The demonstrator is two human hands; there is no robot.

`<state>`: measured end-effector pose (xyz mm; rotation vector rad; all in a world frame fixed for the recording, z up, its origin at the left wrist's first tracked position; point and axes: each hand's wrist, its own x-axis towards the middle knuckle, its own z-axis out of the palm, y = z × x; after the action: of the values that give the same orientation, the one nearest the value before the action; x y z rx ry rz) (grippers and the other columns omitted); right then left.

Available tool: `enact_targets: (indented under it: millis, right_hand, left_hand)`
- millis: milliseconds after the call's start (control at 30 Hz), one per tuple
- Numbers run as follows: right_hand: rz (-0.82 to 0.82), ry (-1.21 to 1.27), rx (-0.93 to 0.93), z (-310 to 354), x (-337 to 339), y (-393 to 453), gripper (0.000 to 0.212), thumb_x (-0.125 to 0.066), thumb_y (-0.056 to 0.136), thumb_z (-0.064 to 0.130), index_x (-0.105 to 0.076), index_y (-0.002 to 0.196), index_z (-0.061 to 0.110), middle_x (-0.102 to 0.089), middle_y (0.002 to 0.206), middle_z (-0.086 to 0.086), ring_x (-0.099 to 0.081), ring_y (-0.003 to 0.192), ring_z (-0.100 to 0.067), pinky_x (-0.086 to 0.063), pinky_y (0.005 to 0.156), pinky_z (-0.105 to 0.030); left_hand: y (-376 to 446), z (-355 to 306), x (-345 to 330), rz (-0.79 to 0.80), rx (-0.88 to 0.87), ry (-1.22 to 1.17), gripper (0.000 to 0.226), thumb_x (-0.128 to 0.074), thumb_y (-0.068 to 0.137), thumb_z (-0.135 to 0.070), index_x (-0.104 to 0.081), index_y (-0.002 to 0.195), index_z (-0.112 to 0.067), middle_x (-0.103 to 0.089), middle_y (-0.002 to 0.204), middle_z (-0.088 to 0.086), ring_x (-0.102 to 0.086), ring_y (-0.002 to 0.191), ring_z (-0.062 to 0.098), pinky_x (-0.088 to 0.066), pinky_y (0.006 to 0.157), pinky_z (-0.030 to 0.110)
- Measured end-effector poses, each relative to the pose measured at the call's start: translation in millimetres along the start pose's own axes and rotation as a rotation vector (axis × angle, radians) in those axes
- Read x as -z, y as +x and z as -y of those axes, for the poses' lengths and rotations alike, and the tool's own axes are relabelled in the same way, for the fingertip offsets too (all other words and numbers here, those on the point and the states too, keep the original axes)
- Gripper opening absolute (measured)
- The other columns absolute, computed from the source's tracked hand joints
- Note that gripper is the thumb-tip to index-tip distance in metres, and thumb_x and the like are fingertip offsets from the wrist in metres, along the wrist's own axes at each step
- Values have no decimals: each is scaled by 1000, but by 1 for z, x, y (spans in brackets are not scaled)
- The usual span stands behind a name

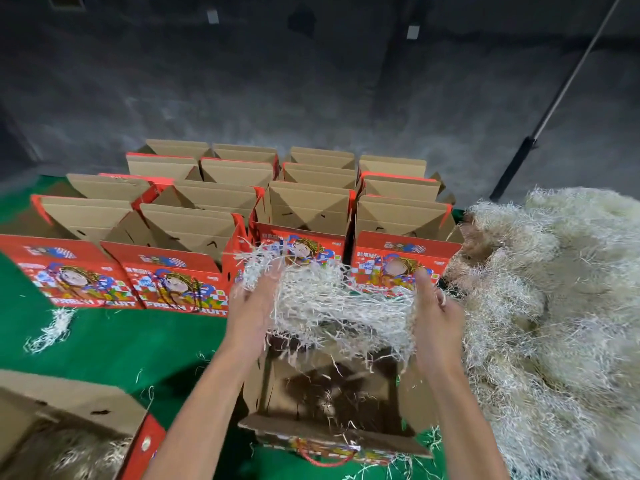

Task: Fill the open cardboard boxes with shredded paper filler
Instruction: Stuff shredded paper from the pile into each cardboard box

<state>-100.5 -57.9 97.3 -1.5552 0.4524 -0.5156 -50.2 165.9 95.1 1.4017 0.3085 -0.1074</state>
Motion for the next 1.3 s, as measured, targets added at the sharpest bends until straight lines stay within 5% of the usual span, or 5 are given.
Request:
enact_targets:
  millis: [100,200,400,700,1300]
  right_hand:
    - [169,-33,72,1,-15,-8,60,-43,94,71,-46,56,25,-35,46,10,-34,42,-14,-42,39,-29]
    - [227,-160,60,-1,-35,-22,46,-37,80,90,-57,100,53,-51,120,11,-66,80,-7,-45,95,-48]
    - [332,-192,252,-5,-49,-30,47,-53,90,70,-57,83,24,-32,45,5,-26,39,-12,-26,39,-26]
    - [84,81,17,5,4,4,29,-52,102,41,-73,84,50,-66,92,39,-26,39,-5,-25,35,-16]
    - [154,277,-148,19,14,0,73,-69,75,72,-58,126,22,-66,124,10,-61,121,-19,-44,101,-48]
  left_hand:
    - [-11,0,-16,153,-13,157,82,-44,59,-101,-29,134,-72,-17,158,-25,-16,147,8,-10,120,55]
    - [-15,14,-33,270,-49,162,35,-28,71,-99,-26,104,-90,-20,157,-27,-11,148,5,-7,121,57]
    - [-22,27,-39,158,-27,229,68,-47,49,-102,-56,103,-62,-59,97,-34,-53,89,-12,-44,83,30]
    - [0,-7,7,-37,31,-4,62,-62,68,-83,-52,112,-41,-46,82,-17,-41,70,0,-41,80,35]
    - [6,6,23,-80,-218,120,62,-63,70,-82,-69,96,-27,-60,70,-8,-53,59,7,-43,59,18]
